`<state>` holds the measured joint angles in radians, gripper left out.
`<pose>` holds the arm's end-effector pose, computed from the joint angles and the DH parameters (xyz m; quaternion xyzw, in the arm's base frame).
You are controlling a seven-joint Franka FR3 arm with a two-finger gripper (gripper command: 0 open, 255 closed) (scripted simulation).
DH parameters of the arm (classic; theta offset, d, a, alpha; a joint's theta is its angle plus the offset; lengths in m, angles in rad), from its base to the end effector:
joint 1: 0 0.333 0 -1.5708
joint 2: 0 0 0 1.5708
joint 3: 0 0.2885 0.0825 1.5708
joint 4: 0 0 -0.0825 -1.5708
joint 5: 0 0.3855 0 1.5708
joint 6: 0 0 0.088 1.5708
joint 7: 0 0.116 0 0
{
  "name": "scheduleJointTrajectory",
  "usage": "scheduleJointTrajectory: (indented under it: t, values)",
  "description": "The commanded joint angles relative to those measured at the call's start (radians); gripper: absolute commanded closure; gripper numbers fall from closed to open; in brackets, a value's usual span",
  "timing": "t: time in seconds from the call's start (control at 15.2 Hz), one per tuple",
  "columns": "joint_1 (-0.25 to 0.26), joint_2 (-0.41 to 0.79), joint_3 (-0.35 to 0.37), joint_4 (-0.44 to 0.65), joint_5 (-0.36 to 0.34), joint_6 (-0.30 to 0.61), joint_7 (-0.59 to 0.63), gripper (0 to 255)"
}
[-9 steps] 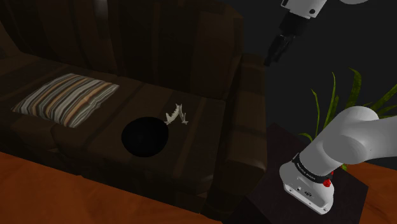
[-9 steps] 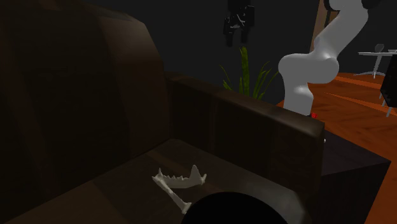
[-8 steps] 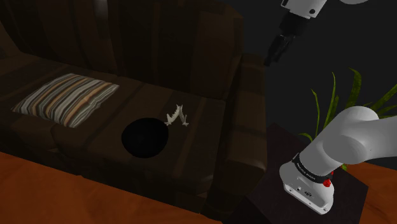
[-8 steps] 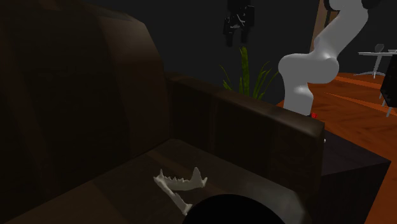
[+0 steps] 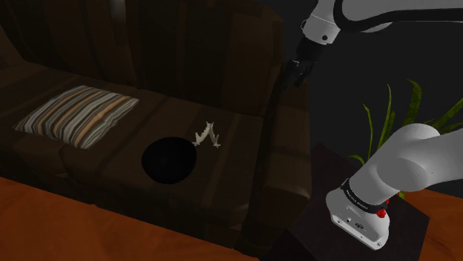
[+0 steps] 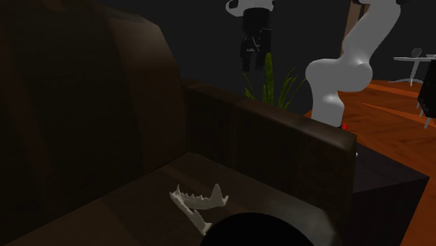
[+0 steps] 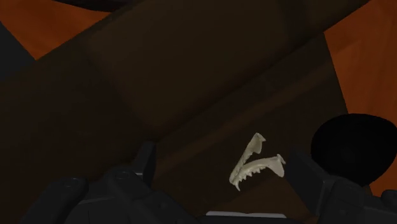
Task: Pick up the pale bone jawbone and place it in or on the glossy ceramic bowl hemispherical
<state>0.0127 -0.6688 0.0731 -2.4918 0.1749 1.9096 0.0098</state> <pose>0.3756 0.0473 0.4861 -0.9972 -0.0055 -0.0406 0.0626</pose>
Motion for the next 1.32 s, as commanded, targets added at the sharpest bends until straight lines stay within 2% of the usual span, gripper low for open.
scheduleJointTrajectory:
  t: [0.0,0.33,0.66,0.92,1.25]
  values:
    - [0.003,0.052,0.033,-0.015,0.018,0.077,0.045,0]
    - [0.005,0.207,0.111,-0.013,0.045,0.247,0.157,0]
    - [-0.002,0.392,0.182,0.029,0.037,0.405,0.279,0]
    - [-0.011,0.554,0.228,0.09,-0.008,0.515,0.395,0]
    - [-0.003,0.765,0.249,0.2,-0.115,0.62,0.564,0]
